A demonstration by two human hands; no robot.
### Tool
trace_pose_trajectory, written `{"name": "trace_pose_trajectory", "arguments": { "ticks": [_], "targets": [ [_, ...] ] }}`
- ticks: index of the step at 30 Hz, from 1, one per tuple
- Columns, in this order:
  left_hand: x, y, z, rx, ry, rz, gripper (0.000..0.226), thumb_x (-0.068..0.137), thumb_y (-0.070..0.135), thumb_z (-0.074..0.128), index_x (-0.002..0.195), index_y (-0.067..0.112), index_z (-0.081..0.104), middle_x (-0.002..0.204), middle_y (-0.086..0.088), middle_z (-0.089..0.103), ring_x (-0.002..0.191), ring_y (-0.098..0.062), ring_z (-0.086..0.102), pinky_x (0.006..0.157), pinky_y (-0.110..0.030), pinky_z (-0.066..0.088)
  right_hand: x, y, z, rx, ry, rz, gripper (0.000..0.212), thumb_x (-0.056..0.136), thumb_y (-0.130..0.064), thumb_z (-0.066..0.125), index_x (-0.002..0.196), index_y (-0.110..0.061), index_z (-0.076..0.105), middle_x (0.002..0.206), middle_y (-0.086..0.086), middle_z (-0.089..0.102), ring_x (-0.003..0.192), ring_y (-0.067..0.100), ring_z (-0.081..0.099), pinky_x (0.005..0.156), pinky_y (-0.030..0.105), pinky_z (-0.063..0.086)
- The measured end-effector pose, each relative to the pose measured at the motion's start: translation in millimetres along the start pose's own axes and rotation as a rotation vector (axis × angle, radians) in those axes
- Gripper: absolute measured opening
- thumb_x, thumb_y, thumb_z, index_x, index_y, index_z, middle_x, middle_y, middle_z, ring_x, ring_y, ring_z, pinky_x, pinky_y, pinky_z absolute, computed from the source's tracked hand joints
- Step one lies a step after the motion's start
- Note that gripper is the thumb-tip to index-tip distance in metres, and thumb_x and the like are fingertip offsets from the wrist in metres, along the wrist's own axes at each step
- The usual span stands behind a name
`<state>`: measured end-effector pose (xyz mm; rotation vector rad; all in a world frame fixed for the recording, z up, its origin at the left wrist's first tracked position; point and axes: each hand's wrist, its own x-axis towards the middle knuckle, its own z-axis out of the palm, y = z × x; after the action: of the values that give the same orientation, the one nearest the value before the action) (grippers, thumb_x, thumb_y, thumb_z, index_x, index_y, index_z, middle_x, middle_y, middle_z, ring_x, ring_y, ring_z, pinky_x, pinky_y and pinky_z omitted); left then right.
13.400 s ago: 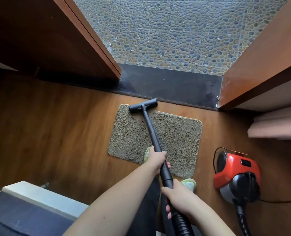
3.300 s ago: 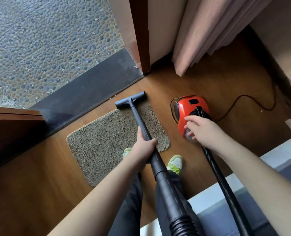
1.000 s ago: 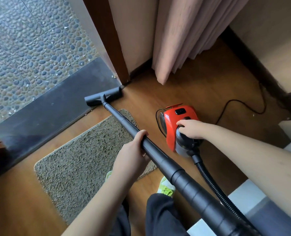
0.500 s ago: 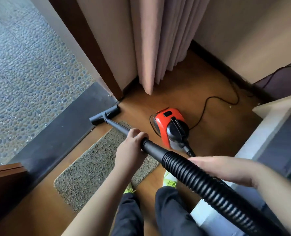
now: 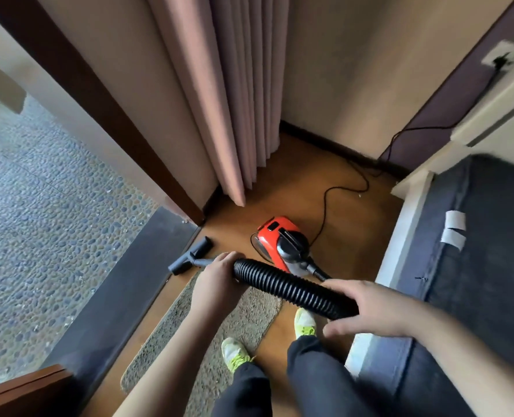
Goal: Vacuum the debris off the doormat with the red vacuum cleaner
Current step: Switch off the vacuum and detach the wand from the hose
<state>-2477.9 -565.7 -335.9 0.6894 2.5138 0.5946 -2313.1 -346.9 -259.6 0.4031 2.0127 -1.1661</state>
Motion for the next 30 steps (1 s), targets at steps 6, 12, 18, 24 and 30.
{"name": "trace_pose_trajectory", "arguments": {
  "ticks": [6, 12, 18, 24, 30],
  "targets": [
    [-23, -2, -8, 0.069, -0.111, 0.074, 0.029, 0.074, 0.022, 0.079, 0.099, 0.026, 0.066, 0.092, 0.012, 0.060, 0.087, -0.016, 0.063, 0.066, -0.028, 0.044, -4, 6, 57, -0.039, 0.527, -0.034, 0.044, 0.073, -0.031, 0.080, 0.113, -0.033, 0.064, 0.106, -0.013, 0.069, 0.100, 0.006, 0.062, 0.084, 0.020, 0.046],
    [-48, 10, -14, 0.127, -0.238, 0.161, 0.033, 0.074, 0.019, 0.070, 0.105, 0.030, 0.066, 0.096, 0.006, 0.067, 0.092, -0.019, 0.066, 0.074, -0.030, 0.051, -16, 19, 89, -0.157, 0.828, 0.063, 0.031, 0.076, -0.035, 0.073, 0.105, -0.024, 0.066, 0.099, -0.007, 0.067, 0.100, 0.018, 0.061, 0.083, 0.031, 0.044],
    [-49, 36, -29, 0.068, -0.257, 0.204, 0.027, 0.082, 0.017, 0.065, 0.108, 0.022, 0.063, 0.090, 0.001, 0.072, 0.075, -0.023, 0.071, 0.068, -0.037, 0.059, -21, 14, 83, -0.060, 0.891, 0.039, 0.029, 0.078, -0.030, 0.075, 0.099, -0.015, 0.063, 0.097, -0.002, 0.064, 0.095, 0.020, 0.058, 0.076, 0.031, 0.042],
    [-42, 58, -37, 0.079, -0.225, 0.272, 0.032, 0.079, 0.023, 0.071, 0.109, 0.028, 0.062, 0.089, 0.007, 0.069, 0.075, -0.011, 0.068, 0.070, -0.036, 0.058, -25, 21, 61, -0.030, 0.896, -0.040, 0.027, 0.076, -0.029, 0.078, 0.094, -0.015, 0.063, 0.089, -0.004, 0.062, 0.088, 0.019, 0.060, 0.069, 0.027, 0.041],
    [-39, 87, -33, 0.096, -0.185, 0.222, 0.027, 0.083, 0.020, 0.069, 0.107, 0.027, 0.061, 0.081, 0.010, 0.067, 0.072, -0.008, 0.065, 0.067, -0.029, 0.055, -31, 47, 32, -0.223, 0.817, -0.096, 0.042, 0.078, -0.023, 0.076, 0.117, -0.021, 0.061, 0.112, -0.003, 0.068, 0.102, 0.020, 0.065, 0.087, 0.033, 0.050]
  ]
}}
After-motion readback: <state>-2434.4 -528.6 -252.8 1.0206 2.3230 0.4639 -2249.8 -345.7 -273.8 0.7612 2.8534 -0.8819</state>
